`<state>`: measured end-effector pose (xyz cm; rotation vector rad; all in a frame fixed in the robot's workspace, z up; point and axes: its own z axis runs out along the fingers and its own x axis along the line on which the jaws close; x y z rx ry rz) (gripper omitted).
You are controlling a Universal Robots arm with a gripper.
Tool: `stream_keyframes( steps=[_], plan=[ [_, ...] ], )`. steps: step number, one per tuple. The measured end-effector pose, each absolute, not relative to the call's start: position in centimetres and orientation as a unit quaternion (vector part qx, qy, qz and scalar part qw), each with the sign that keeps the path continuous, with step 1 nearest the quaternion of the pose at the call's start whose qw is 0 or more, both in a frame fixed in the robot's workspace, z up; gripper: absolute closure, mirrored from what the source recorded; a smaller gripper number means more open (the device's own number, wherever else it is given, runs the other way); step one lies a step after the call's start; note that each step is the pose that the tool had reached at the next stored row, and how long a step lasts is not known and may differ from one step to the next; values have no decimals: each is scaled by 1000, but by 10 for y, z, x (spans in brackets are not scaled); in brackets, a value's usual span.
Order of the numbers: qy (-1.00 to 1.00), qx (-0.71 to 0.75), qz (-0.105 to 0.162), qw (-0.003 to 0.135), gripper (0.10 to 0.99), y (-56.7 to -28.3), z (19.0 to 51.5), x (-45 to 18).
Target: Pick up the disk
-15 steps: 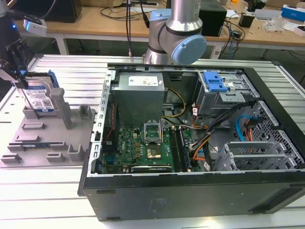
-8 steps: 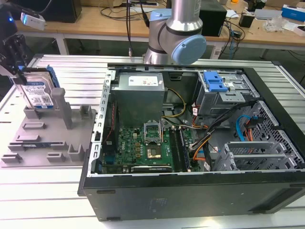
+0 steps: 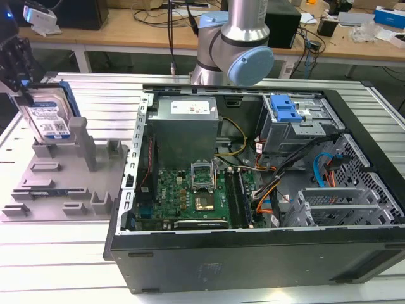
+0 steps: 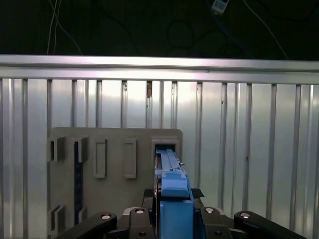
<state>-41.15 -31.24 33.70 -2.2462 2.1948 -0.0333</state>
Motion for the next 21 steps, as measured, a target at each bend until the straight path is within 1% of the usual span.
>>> stream_keyframes(
  steps=[12,21],
  plan=[
    [699,-715,-18,8,718,-312,374,-412],
    [699,-715,-22,12,718,-312,413,-412]
  ],
)
